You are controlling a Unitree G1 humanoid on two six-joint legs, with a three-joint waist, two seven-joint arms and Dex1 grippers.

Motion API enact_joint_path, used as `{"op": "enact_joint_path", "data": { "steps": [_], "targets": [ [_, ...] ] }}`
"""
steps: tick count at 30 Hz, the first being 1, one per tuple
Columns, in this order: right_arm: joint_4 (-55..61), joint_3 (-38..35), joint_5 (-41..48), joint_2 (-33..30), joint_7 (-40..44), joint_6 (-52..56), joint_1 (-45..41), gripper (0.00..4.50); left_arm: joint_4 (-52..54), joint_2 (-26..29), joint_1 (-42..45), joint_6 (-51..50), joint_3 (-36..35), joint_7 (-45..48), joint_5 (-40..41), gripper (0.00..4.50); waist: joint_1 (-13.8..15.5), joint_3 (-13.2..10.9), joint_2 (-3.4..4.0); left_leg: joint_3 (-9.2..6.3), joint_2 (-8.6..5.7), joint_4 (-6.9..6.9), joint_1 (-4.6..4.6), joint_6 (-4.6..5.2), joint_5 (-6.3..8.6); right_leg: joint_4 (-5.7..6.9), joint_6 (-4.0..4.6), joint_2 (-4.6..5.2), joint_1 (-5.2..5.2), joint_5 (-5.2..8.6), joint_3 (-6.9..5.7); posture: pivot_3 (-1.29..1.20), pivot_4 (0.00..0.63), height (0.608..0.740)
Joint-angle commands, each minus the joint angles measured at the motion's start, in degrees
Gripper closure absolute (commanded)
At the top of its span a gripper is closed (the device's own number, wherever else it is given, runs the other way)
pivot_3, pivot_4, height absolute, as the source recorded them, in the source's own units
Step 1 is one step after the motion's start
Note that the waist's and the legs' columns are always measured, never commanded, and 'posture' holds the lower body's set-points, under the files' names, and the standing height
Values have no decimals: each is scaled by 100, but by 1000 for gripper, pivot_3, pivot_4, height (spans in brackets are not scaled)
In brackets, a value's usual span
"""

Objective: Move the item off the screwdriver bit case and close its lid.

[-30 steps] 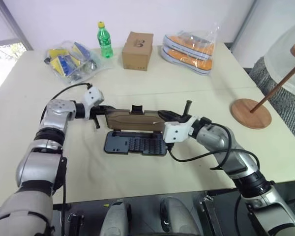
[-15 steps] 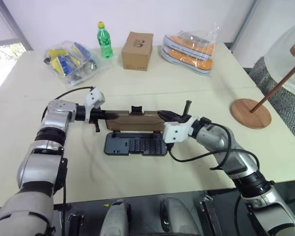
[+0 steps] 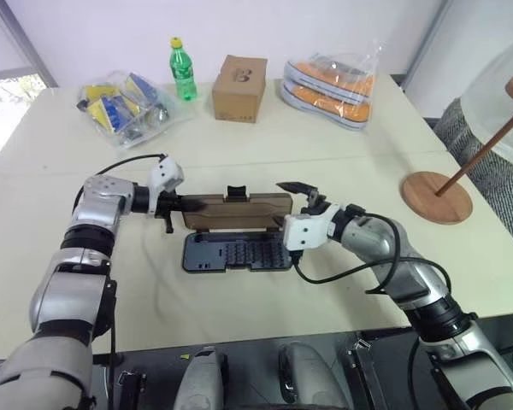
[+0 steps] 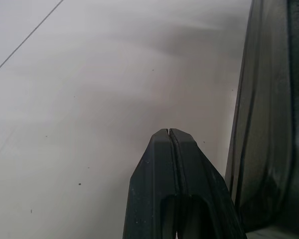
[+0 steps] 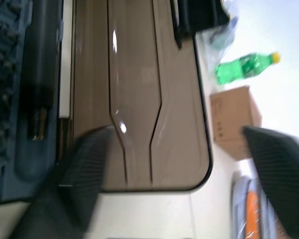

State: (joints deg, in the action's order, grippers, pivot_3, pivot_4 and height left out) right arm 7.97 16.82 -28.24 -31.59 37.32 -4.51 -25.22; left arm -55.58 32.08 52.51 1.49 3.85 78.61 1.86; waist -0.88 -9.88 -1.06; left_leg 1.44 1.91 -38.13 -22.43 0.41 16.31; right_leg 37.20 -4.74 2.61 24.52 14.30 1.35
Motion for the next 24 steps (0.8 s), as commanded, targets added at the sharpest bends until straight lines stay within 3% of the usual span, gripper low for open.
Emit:
{"op": "enact_joint_path", "data": {
  "steps": [1, 7, 10, 16, 21, 24],
  "targets": [
    [619, -507, 680, -175, 643, 765, -168, 45, 193, 23, 83, 18, -33, -33, 53, 4500, 4, 0, 0, 0, 0, 0, 0, 0, 0, 0, 0, 0, 0, 0, 0, 0, 150, 740],
    [1725, -1529, 2078, -502, 1598, 3076, -305, 45, 634, 39, -72, -110, -69, 48, 174, 4500, 18, 0, 0, -4, 0, -1, -2, 0, 0, 1, 0, 3, 0, 0, -3, 0, 150, 740],
    [2317, -2194, 2864, -747, 1885, 4095, -124, 45, 1414, 195, -411, -506, -134, 244, 396, 4500, 10, 0, 0, -4, 1, -1, -2, 0, 0, 0, 0, 3, -1, 0, -3, 0, 150, 740],
    [2560, -2513, 3220, -1266, 1777, 4419, 428, 45, 3173, 1021, -1459, -1449, -241, 574, 815, 4500, -27, 0, 1, -4, 4, 1, 3, 0, 1, 5, 1, 2, -1, 0, 0, 0, 150, 740],
    [2669, -2505, 3575, -1268, 1602, 4612, 443, 45, 4193, 1761, -2085, -2125, -420, 829, 1254, 4500, 3, 0, 1, -3, 4, 0, 2, 0, 1, 4, 2, 2, 0, 1, 0, 0, 150, 740],
    [2663, -2421, 3881, -1144, 1524, 4746, 432, 45, 4558, 1916, -2222, -2462, -468, 819, 1491, 4500, 18, 0, 1, -2, 4, 1, -1, 0, 1, -1, 2, 4, 0, 1, 0, 0, 150, 740]
  ]
}}
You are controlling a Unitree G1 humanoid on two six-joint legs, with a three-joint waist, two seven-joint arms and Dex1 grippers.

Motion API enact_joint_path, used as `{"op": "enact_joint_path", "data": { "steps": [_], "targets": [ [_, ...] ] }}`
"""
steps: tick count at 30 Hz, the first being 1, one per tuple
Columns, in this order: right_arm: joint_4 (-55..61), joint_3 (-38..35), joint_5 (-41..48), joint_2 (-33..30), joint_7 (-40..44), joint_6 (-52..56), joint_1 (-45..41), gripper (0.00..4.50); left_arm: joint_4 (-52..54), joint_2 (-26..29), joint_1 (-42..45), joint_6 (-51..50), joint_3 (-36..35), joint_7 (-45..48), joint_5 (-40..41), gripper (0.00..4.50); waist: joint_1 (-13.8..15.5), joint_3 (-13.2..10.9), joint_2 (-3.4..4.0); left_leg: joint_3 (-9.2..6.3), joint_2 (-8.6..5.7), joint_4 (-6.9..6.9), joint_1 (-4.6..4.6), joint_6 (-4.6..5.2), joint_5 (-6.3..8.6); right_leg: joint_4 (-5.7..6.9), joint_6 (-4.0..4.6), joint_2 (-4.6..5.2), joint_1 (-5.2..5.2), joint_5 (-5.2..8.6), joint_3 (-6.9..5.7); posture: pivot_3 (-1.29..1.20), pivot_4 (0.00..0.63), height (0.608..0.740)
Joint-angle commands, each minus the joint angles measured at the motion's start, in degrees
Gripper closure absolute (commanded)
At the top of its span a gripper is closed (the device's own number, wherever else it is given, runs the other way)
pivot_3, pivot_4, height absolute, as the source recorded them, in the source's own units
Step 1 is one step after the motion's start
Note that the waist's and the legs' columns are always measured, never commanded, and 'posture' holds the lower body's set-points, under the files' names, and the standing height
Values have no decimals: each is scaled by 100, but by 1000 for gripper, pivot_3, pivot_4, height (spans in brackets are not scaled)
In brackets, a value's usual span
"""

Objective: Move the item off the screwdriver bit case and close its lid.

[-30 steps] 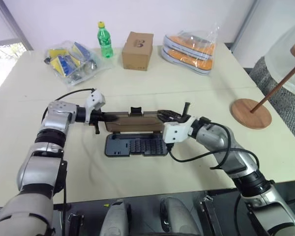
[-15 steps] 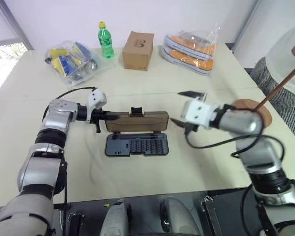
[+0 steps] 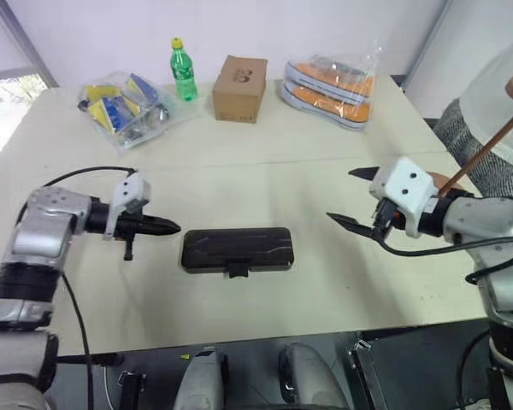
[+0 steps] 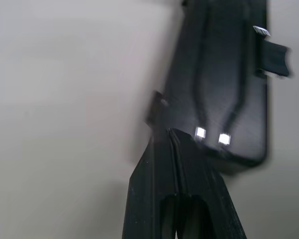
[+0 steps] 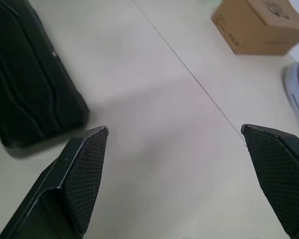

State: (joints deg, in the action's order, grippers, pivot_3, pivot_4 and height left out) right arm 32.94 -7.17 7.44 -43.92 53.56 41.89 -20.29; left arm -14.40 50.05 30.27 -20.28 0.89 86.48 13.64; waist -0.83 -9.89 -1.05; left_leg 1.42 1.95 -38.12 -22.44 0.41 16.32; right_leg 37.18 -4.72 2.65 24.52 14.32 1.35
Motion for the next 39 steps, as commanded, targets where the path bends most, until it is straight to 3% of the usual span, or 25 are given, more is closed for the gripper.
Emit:
{"op": "enact_joint_path", "data": {
  "steps": [1, 3, 8, 9, 12, 15, 18, 25, 33, 39],
  "targets": [
    [137, 39, 407, 131, -117, 134, -71, 45, 465, 97, 44, -341, -149, -21, 347, 4500, 28, 0, 0, -1, 0, 0, 0, 0, 0, 0, 0, 0, -1, 0, -1, 0, 150, 740],
    [-55, 171, 445, 331, -344, 113, -201, 45, 281, -64, 308, -351, -84, -215, 334, 4500, 32, 1, -1, -1, -1, -1, 0, 0, 0, 0, 1, 2, -3, 0, -2, 0, 150, 740],
    [-473, 226, 943, 982, -955, 1520, -757, 45, -938, -778, 1489, -26, 213, -536, 42, 4500, 22, -1, -4, -2, -5, -10, -4, 0, -1, 2, -2, 0, -4, -1, -4, 0, 150, 740],
    [-353, 275, 1170, 1059, -912, 1780, -805, 279, -1279, -930, 1723, 178, 309, -563, -75, 4500, 20, 0, -2, -2, -6, -10, -4, 0, -1, 1, -2, 0, -4, -1, -3, 0, 150, 740],
    [-93, 250, 1963, 1438, -903, 2773, -1026, 1377, -2288, -1327, 2331, 817, 621, -511, -432, 4500, 0, 0, -2, -2, -6, -1, -5, 7, 3, -4, -2, -2, 2, 0, -3, 0, 150, 740],
    [33, 189, 2569, 1783, -977, 3627, -1213, 2980, -3074, -1600, 2732, 1291, 792, -418, -665, 4500, -16, 0, -2, -3, -4, 0, -6, 9, 4, 1, -1, -6, 7, 0, -2, 0, 150, 740],
    [178, 112, 3199, 2573, -1114, 4760, -1528, 4479, -3852, -1922, 3078, 1738, 1054, -270, -960, 4500, -14, 0, -2, -4, -4, -2, -6, 9, 4, 2, -1, -6, 7, 0, -3, 0, 150, 740],
    [-520, 265, 4372, 3447, -2585, 5061, -1601, 4479, -4732, -2291, 3363, 2335, 1196, -113, -1350, 4500, 1, 0, -2, -6, -6, -3, -16, 9, 4, 0, -2, 1, 9, -1, -6, 0, 150, 740],
    [-1322, 514, 4936, 3639, -4668, 5061, -987, 4479, -5030, -2556, 3380, 2599, 1086, -272, -1518, 4500, -1, 1, -3, -7, -5, -6, -29, 9, 4, 2, -3, 3, 18, -1, -7, 0, 150, 740],
    [-1373, 576, 5595, 3609, -5579, 5061, -661, 4479, -5055, -2689, 3385, 2707, 1043, -382, -1535, 4500, -27, 2, -4, -11, -3, -6, -31, 9, 4, 3, -4, -1, 21, -1, -8, 0, 150, 740]
  ]
}}
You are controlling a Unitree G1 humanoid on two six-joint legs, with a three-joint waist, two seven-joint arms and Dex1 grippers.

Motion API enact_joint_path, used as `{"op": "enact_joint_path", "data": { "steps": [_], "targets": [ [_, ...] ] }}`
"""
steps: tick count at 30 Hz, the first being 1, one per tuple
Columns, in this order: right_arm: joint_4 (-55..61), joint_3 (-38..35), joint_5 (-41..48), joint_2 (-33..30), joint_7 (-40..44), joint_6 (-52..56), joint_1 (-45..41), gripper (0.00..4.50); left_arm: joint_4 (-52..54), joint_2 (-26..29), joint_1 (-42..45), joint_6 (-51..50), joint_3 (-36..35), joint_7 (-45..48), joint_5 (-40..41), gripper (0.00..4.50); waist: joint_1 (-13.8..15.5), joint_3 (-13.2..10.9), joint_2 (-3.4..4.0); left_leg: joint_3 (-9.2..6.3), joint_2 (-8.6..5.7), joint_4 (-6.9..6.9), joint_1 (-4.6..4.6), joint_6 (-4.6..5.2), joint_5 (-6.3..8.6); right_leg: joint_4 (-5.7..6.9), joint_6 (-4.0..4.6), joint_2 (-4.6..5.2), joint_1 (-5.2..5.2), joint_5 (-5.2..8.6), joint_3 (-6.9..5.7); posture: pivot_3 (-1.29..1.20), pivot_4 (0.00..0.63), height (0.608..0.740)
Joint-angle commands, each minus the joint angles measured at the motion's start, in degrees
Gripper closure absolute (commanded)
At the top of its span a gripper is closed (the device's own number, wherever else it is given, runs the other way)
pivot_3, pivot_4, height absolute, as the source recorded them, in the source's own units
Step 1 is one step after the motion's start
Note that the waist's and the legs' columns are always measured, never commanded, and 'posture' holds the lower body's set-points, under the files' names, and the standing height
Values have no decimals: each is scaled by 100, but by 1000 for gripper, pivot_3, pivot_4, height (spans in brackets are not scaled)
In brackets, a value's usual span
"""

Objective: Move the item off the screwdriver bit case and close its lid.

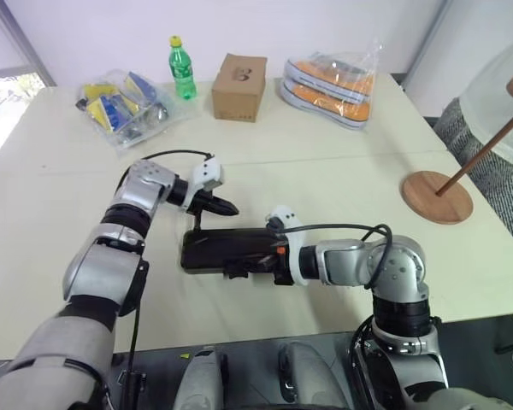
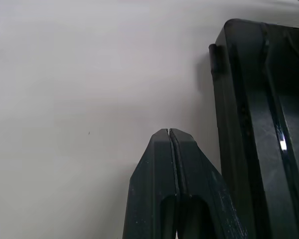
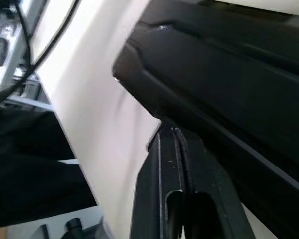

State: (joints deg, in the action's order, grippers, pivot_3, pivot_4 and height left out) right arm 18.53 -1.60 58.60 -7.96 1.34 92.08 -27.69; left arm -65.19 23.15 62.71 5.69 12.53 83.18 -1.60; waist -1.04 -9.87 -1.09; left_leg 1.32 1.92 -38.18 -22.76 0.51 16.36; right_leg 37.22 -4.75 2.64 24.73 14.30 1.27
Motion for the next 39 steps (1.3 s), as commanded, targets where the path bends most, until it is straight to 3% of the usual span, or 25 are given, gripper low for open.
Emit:
{"op": "enact_joint_path", "data": {
  "steps": [1, 9, 18, 30, 39],
  "targets": [
    [81, 35, 624, 8, -488, 42, 116, 4479, 7, -17, 139, 131, -123, -59, -16, 4500, -8, 0, 0, 0, 0, 0, 0, 0, 0, 0, 0, 0, 0, 0, 0, 0, 150, 740],
    [1, 15, 1565, -21, -1386, 42, 261, 4479, -16, -110, 97, 224, -105, -70, -47, 4500, -5, 0, 0, -3, 1, 0, -2, 0, 0, -1, 0, -1, 1, 0, -1, 0, 150, 740],
    [-76, -69, 1954, 280, -2221, 41, 279, 4479, 218, -91, -203, 348, 12, 300, -77, 4500, -13, 0, 0, -2, 2, 0, -4, 0, 0, -1, 0, -1, 1, 0, -1, 0, 150, 740],
    [162, 14, 1967, 816, -3194, -158, 673, 4479, 595, -11, -517, 251, 38, 494, -149, 4500, -7, 0, 0, -5, 3, 0, -13, 1, 0, -2, 0, -1, 7, 0, -1, 0, 150, 740],
    [403, 213, 1575, 597, -3209, -229, 562, 4479, 640, -67, -521, 257, 55, 471, -187, 4500, -9, 0, 0, -5, 3, 0, -16, 1, 0, -2, 0, -1, 9, 0, -2, 0, 150, 740]
  ]
}}
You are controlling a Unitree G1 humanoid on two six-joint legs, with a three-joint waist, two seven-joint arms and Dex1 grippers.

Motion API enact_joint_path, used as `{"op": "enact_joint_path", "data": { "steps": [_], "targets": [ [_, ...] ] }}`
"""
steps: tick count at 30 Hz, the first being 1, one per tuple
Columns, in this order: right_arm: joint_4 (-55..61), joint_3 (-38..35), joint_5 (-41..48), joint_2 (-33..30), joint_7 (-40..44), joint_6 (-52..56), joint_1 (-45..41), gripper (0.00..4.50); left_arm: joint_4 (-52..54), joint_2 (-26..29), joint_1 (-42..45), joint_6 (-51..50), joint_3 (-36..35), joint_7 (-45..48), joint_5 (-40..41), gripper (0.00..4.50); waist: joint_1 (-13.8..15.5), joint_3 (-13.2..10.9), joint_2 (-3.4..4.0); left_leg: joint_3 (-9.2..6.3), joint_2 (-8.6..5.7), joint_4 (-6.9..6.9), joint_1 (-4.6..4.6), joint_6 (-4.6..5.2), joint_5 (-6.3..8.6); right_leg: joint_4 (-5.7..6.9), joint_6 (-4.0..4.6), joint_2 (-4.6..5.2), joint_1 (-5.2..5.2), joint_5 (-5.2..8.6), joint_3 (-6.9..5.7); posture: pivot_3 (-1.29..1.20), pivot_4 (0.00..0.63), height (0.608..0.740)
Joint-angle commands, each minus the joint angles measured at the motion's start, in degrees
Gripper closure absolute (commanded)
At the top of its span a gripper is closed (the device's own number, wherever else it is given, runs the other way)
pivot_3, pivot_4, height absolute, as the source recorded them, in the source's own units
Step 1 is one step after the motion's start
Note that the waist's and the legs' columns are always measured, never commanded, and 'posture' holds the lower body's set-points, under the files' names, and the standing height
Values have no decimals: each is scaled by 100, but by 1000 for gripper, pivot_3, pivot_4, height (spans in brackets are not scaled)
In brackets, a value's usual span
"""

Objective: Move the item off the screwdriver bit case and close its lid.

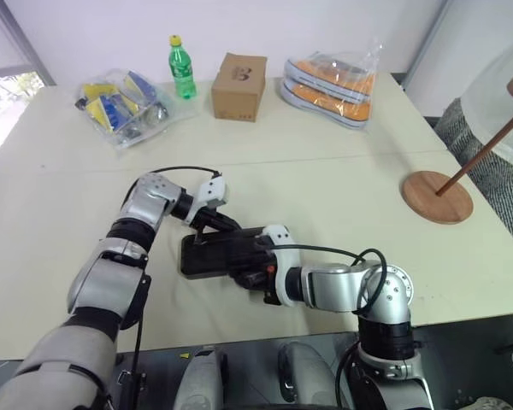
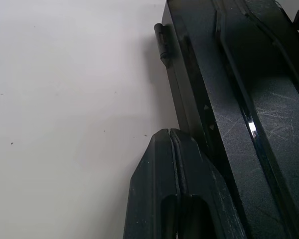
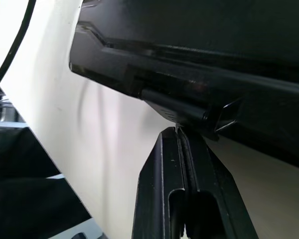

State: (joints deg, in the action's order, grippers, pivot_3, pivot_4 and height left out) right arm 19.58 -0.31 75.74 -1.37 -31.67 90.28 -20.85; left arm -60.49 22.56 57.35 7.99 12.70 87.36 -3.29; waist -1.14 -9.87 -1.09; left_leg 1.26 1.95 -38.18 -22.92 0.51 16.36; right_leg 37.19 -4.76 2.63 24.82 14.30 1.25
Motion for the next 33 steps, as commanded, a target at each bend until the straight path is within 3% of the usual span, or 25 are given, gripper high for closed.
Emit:
{"op": "enact_joint_path", "data": {
  "steps": [1, 33],
  "targets": [
    [331, 110, -200, -100, 136, -53, -132, 4479, 175, -19, 14, 42, 46, 47, -26, 4500, 0, 0, 0, 0, 0, 0, 0, 0, 0, 0, 0, 0, 0, 0, 0, 0, 150, 740],
    [1169, 948, -2790, -124, 1564, -398, -387, 4479, 443, 8, -382, 803, 365, 126, -443, 4500, -9, 1, 1, -1, 0, 0, 1, 0, 0, 1, 0, -2, 1, 0, -2, 0, 150, 740]
  ]
}}
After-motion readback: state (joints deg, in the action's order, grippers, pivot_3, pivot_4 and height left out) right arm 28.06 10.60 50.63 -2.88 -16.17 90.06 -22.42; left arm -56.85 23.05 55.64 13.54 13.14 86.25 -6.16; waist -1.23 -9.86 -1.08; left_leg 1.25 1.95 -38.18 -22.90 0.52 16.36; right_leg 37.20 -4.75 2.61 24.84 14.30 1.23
